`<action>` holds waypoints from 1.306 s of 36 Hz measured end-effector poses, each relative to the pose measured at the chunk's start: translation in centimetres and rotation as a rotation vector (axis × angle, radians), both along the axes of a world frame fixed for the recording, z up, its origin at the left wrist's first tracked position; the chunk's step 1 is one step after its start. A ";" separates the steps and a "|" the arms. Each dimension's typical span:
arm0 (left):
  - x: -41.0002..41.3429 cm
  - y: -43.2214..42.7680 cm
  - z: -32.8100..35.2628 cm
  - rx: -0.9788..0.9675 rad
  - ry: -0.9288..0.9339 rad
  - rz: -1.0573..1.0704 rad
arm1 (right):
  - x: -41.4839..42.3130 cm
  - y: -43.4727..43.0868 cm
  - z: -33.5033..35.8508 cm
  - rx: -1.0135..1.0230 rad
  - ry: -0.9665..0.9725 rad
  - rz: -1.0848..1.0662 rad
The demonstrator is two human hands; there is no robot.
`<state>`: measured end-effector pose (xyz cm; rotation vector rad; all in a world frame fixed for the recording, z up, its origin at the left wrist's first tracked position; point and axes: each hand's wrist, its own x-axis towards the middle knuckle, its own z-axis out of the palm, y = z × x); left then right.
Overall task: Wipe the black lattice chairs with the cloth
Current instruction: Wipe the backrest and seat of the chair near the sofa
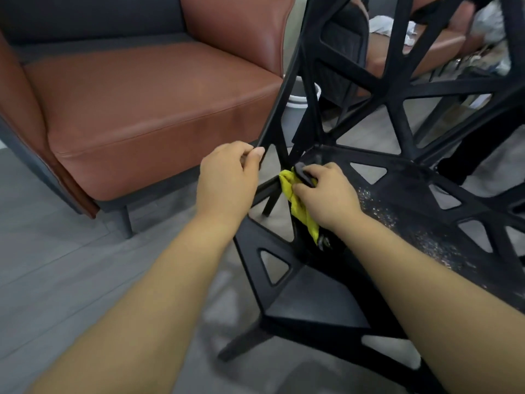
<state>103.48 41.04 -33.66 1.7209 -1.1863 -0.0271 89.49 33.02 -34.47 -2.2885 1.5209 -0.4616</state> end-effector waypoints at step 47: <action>0.3 5.7 -1.3 0.067 0.190 -0.055 | -1.4 11.0 0.3 -0.287 -0.166 0.509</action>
